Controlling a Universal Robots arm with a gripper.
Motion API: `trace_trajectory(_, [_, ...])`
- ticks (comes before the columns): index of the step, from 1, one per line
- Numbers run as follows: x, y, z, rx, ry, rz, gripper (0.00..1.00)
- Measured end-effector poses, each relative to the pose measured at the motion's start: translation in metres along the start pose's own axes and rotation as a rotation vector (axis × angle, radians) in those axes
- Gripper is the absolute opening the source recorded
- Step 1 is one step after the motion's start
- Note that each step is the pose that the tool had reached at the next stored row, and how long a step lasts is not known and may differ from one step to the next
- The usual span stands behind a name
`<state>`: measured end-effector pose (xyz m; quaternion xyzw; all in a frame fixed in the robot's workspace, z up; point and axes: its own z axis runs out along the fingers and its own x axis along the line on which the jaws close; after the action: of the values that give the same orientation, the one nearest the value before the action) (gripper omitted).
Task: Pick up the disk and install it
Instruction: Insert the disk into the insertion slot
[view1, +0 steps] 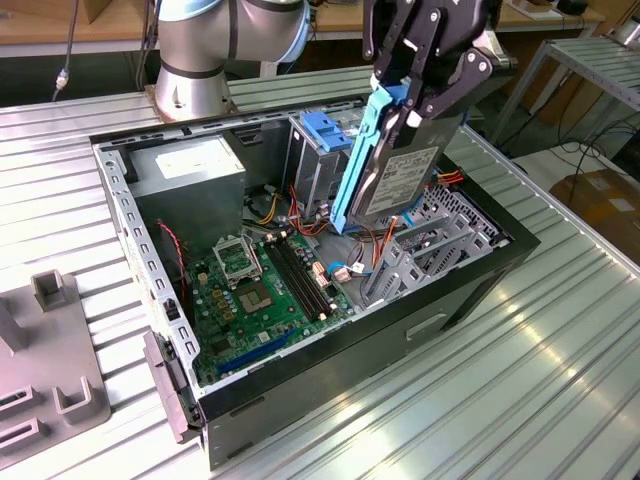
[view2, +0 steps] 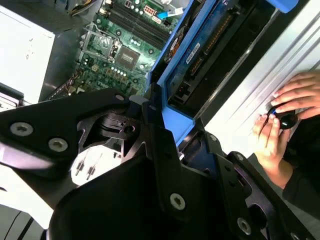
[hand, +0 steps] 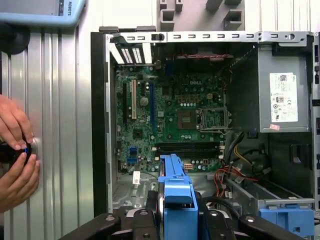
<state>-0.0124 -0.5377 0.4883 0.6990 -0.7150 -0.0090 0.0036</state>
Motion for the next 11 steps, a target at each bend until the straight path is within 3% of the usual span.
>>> trace_trajectory(5, [0.0012,-0.0163,0.0041,0.0001,0.0009,0.000,0.37])
trace_trajectory(11, [0.0071,-0.0220,0.0078,0.0000,0.0014,0.002,0.37])
